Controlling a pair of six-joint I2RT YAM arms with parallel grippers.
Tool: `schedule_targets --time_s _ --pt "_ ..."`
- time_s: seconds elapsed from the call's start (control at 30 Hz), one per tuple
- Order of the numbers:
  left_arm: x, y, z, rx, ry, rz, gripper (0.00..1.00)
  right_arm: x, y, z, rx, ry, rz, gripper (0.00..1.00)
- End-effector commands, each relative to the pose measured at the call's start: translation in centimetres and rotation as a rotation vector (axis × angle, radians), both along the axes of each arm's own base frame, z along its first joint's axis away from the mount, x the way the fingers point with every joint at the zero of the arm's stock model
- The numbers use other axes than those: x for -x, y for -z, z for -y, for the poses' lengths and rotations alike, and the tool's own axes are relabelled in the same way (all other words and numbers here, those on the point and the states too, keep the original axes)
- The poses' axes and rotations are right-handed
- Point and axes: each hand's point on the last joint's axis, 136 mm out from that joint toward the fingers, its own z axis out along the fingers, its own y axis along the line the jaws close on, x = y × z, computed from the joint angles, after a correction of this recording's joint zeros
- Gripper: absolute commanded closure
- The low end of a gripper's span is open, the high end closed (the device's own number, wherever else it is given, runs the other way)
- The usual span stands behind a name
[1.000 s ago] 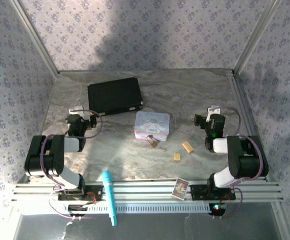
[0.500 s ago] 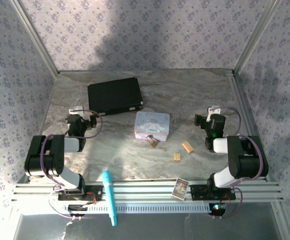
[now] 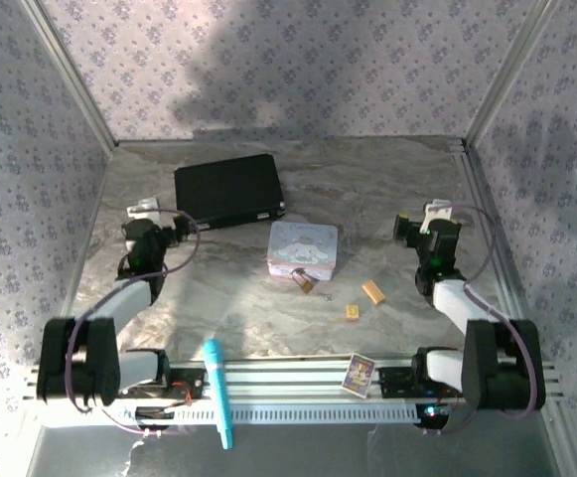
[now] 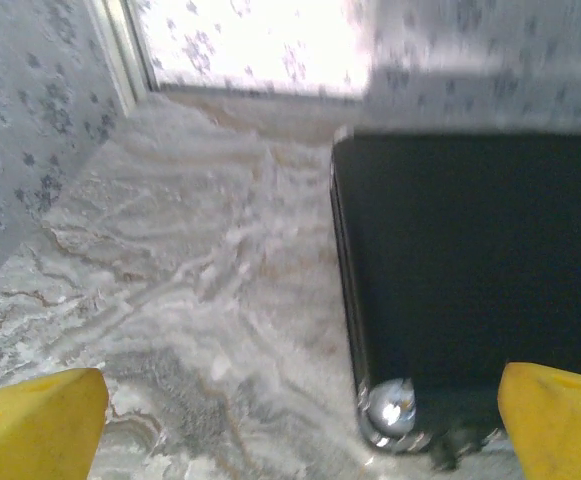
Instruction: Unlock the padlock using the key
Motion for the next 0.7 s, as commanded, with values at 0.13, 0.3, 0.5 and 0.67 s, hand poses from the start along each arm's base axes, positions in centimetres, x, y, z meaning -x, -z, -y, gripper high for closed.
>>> schedule_targets --time_s 0.13,0.3,0.5,0.67 --pt "1.8 -3.3 5.2 0.624 0.1 -0.021 0.0 3.8 -2.8 -2.3 -0.335 -0.023 -0.109 0.01" --pt "3.1 -2.7 10.3 0.719 0.181 -0.176 0.0 5.8 -2.7 -6.8 -0.46 -0.241 -0.219 0.02" --pt "6.5 -1.0 18.5 0.71 0.278 -0.313 0.0 9.1 0.7 -12.1 -0.478 -0.366 -0.417 0.09" --pt "9.5 0.0 24.0 0.703 0.303 -0.401 0.0 12.1 3.5 -16.4 -0.412 -0.445 -0.523 0.19"
